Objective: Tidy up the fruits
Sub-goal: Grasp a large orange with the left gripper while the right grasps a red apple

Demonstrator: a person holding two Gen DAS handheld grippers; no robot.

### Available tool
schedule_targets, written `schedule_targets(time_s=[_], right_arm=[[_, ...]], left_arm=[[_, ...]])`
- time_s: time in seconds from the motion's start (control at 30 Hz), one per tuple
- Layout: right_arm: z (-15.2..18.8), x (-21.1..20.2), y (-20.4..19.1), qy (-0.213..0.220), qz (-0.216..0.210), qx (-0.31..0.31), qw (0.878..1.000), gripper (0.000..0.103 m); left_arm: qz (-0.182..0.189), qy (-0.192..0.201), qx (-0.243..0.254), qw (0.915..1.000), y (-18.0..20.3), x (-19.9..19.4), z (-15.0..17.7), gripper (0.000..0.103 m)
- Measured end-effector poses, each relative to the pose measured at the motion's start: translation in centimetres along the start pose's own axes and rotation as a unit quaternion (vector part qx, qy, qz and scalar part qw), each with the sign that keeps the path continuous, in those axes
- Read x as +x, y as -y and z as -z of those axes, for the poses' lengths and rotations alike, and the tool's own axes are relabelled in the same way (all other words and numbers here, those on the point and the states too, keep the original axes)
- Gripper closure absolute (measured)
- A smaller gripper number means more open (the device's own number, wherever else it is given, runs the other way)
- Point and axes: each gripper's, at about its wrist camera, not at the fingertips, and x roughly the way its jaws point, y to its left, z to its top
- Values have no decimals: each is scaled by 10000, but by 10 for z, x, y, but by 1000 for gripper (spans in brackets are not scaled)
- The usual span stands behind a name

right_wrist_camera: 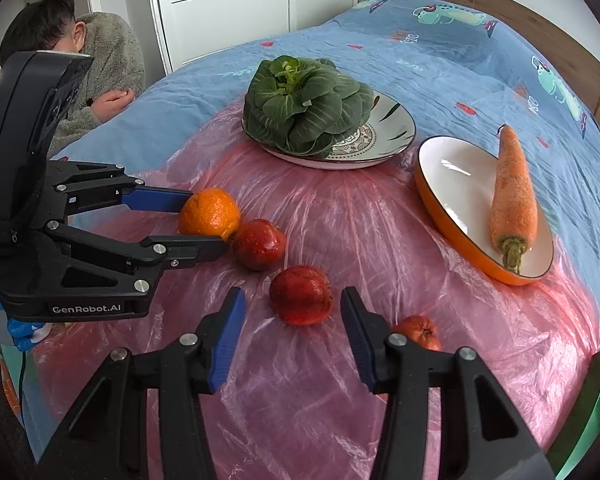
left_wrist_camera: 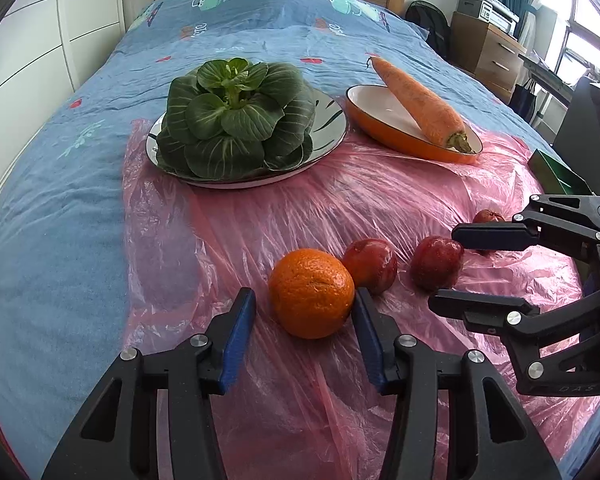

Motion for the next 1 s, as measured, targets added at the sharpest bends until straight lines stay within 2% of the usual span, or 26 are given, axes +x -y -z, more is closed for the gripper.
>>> schedule_targets(time_s=[0.03,0.1,0.13,0.17,0.2,0.57,1.0], right_arm=[[0,2,0,-33,17,-10,10000,17],[0,7,0,-102,19,-7,9999,30],[0,9,0,-126,40,-11,9999,31],[0,10,0,-139,55,-10,9999,38],[0,11,1,-154,62,3,9999,45],[1,10,4,-77,-22,148,9999,46],[0,-14,-2,153,-25,298,9994,46]], left_arm=[[-3,0,-5,10000,0,1,-1,59],[-5,-1,-3,10000,0,4,-1,59],[5,1,-2,10000,1,5,-2,61],[35,-3,-5,10000,1,5,-2,66],[50,-6,-12,10000,0,6,-2,66],[177,221,-286,9992,-12,-3,2,67],[301,437,-695,9962,-27,-26,6,68]])
